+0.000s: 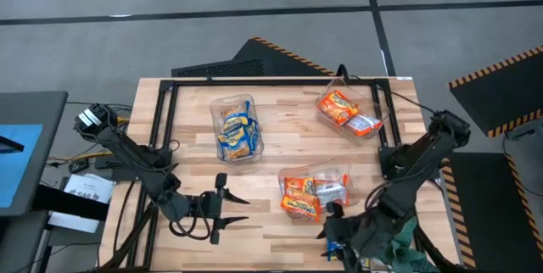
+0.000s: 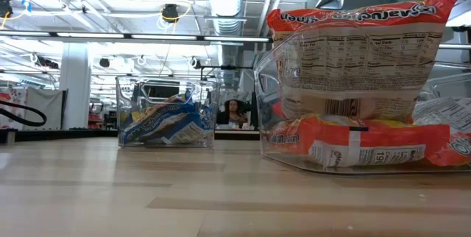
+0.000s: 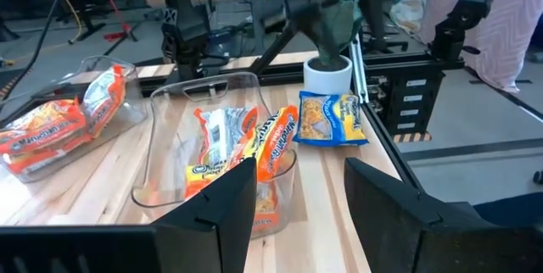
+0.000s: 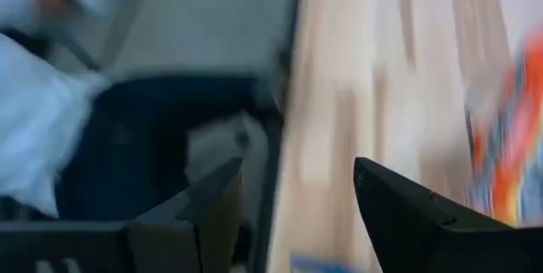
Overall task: Sort Maruchan noodles
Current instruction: Put the blue noodle pack into the middle transparent bin
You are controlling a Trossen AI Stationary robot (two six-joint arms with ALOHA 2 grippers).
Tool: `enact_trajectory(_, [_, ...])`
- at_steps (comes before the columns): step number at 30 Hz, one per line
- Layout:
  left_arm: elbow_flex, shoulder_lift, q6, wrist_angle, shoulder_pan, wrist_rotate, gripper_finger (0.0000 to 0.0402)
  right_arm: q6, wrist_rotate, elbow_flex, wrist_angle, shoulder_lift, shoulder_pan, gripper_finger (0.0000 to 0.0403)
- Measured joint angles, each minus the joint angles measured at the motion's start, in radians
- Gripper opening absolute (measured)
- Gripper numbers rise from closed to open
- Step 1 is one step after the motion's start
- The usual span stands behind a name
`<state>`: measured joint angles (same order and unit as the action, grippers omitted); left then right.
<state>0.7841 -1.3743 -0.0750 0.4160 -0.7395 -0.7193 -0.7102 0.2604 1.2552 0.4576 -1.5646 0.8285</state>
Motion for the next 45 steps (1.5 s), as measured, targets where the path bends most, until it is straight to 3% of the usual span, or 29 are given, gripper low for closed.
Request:
enact_trajectory(7, [0.000,0.000,0.001,-0.017,0.000,0.000,0.0168,-0.200,-0.222,0.173,0.371,-0.188,0.004,0.0244])
enact_trajectory(13, [0.000,0.000,0.001,-0.021,0.000,0.000,0.0168,-0.209,-0.366,0.253,0.454,-0.333,0.003,0.0244])
enact_trajectory(21, [0.000,0.000,0.002,-0.044,0.000,0.000,0.0168,-0.199,-0.394,0.292,0.656,-0.465,0.002,0.0244])
enact_trajectory(34, [0.000,0.000,0.020,-0.052,0.000,-0.005,0.0168,-0.130,-0.373,0.301,0.680,-0.565,0.006,0.0240])
enact_trajectory(38, [0.000,0.000,0.019,-0.059,0.000,-0.008,0.0168,-0.122,-0.371,0.301,0.690,-0.566,0.000,0.0198])
enact_trajectory(45, [0.000,0.000,0.018,-0.061,0.001,-0.013,0.0168,-0.077,-0.375,0.296,0.684,-0.567,0.000,0.0032])
